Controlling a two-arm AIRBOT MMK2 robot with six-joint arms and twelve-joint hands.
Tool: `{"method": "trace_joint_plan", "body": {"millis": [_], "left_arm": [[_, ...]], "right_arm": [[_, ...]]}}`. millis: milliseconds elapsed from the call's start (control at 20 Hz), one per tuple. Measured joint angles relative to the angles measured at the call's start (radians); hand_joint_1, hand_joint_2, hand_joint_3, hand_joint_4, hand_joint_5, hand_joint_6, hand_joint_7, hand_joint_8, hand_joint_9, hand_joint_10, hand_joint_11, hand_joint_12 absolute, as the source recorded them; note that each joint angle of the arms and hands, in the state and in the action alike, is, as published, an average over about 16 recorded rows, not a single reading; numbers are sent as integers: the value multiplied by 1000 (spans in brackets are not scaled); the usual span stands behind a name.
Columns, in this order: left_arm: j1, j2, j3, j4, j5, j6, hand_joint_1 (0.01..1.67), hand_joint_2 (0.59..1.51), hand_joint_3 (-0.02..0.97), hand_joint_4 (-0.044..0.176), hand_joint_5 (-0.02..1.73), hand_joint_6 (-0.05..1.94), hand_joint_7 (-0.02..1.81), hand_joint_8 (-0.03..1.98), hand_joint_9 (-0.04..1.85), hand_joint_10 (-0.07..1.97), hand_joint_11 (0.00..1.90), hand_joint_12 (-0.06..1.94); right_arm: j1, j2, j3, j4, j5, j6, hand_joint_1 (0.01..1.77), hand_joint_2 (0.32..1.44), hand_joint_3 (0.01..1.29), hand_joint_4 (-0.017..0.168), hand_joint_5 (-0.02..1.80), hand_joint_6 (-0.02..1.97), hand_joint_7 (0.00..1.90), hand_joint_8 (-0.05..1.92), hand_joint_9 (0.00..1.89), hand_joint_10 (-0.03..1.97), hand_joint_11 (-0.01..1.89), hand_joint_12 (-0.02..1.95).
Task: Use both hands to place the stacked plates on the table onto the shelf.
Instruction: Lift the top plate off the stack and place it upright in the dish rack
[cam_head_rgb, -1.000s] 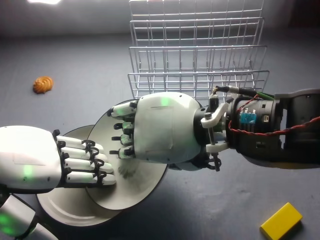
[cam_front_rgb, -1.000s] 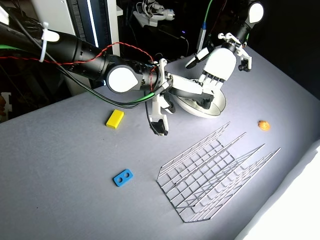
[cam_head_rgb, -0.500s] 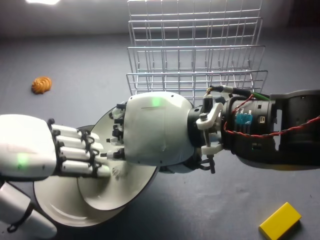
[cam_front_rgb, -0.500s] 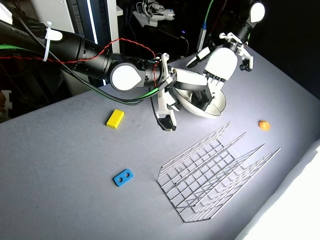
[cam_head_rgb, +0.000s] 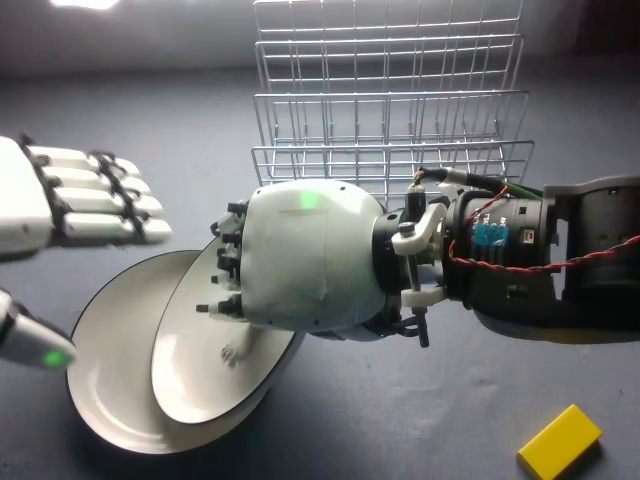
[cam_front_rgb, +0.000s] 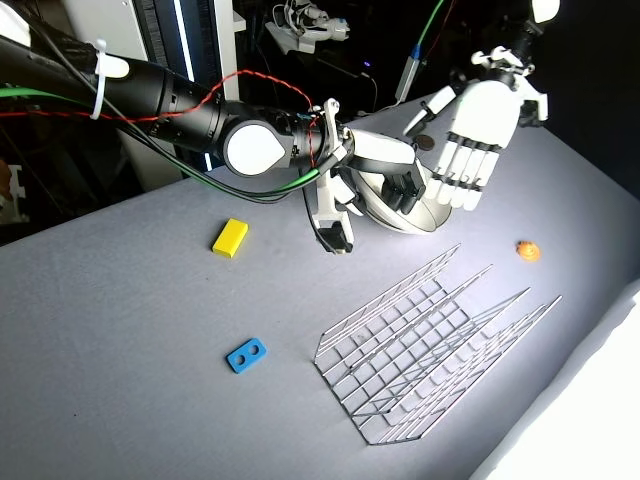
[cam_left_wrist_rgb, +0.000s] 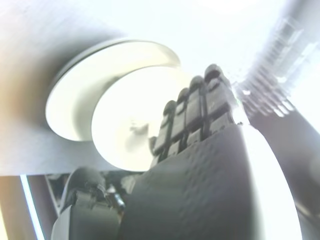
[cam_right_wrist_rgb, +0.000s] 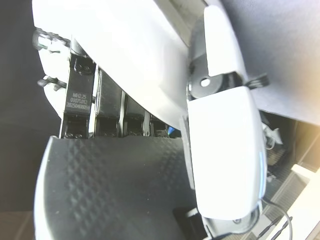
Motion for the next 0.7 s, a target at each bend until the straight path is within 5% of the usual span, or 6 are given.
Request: {"method": "trace_joint_plan", "body": {"millis": [700], "left_arm": [[-92, 66, 58, 19, 10, 16, 18, 1091, 16, 1, 26, 16, 27, 2, 19, 6, 19, 9]], "right_arm": [[98, 130, -152, 156, 7, -37, 1239, 1046, 14, -1, 812, 1116, 964, 1065, 962, 764, 702, 1278]]}}
